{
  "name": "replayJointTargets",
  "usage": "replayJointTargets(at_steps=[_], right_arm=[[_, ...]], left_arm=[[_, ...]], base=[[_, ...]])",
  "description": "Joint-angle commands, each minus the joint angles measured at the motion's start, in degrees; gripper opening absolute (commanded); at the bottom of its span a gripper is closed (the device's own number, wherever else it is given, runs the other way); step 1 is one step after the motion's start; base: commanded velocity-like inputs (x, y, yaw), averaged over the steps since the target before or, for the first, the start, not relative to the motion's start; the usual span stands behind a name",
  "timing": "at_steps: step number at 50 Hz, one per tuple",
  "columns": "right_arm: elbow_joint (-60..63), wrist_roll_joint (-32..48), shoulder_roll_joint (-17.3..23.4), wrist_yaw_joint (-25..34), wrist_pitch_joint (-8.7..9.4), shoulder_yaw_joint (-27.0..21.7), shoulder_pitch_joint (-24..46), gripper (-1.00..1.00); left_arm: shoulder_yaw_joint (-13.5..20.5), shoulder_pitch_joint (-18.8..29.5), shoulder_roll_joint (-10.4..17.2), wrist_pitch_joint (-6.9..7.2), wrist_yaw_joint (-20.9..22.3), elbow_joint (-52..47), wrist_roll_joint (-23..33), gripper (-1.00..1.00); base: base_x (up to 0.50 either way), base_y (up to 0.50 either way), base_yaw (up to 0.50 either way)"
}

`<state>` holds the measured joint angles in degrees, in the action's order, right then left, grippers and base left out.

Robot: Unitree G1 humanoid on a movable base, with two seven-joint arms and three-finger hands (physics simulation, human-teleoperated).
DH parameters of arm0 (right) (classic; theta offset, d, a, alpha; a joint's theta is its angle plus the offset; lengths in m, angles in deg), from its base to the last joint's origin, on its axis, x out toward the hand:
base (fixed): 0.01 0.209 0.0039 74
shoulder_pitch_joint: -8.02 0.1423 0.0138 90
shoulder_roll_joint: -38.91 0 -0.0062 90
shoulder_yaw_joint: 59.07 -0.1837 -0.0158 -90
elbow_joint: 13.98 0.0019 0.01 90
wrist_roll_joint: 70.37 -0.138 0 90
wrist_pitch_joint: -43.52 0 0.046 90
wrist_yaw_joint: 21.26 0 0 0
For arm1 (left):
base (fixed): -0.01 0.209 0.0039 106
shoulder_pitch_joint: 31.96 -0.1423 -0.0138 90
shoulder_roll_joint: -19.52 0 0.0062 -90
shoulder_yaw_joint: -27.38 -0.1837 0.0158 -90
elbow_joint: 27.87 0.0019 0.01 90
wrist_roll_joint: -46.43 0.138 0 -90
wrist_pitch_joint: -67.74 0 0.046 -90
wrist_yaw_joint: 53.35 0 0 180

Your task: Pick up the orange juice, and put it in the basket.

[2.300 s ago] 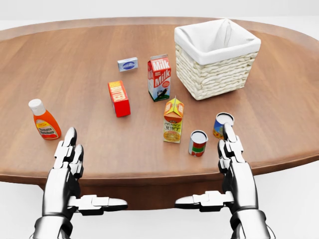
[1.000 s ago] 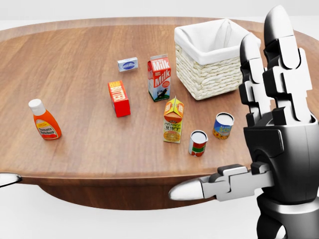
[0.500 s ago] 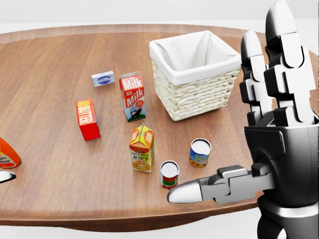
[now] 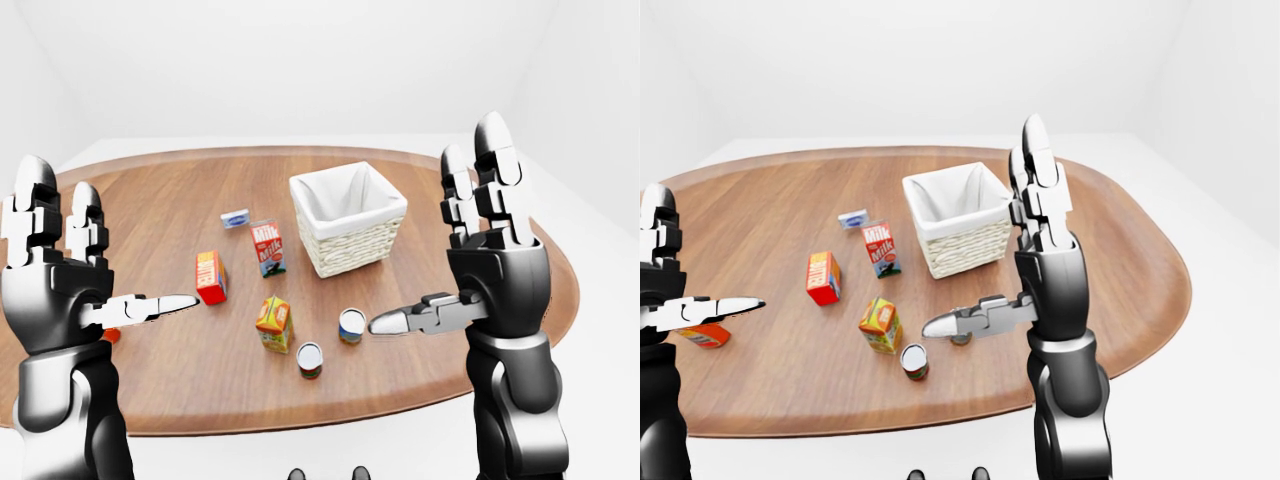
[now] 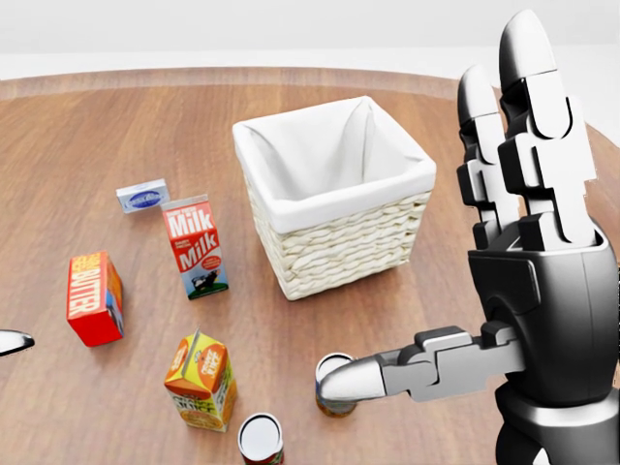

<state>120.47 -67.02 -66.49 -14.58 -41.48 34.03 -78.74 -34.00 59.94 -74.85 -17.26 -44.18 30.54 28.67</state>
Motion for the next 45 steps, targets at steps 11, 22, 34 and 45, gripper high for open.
replayJointTargets(at_steps=[11,22,34,45], right_arm=[[-0.3,3.2,-0.2,1.0,0.0,1.3,-0.5,1.0],[0.3,2.9,-0.3,1.3,0.0,1.3,-0.7,1.0],[0.0,4.9,0.1,2.0,0.0,1.6,-0.6,1.0],[-0.6,9.8,0.5,5.6,0.0,2.6,1.7,1.0]], left_arm=[[0.3,-0.2,0.0,0.0,0.1,-0.6,-0.2,1.0],[0.0,0.2,0.2,0.0,0.1,0.5,0.0,1.0],[0.1,0.2,0.2,0.0,0.1,0.3,-0.1,1.0],[0.0,0.1,0.2,0.0,0.1,0.2,-0.1,1.0]], base=[[0.5,-0.01,0.0],[0.5,0.01,0.0],[0.09,0.01,0.0],[0.0,0.0,0.0]])
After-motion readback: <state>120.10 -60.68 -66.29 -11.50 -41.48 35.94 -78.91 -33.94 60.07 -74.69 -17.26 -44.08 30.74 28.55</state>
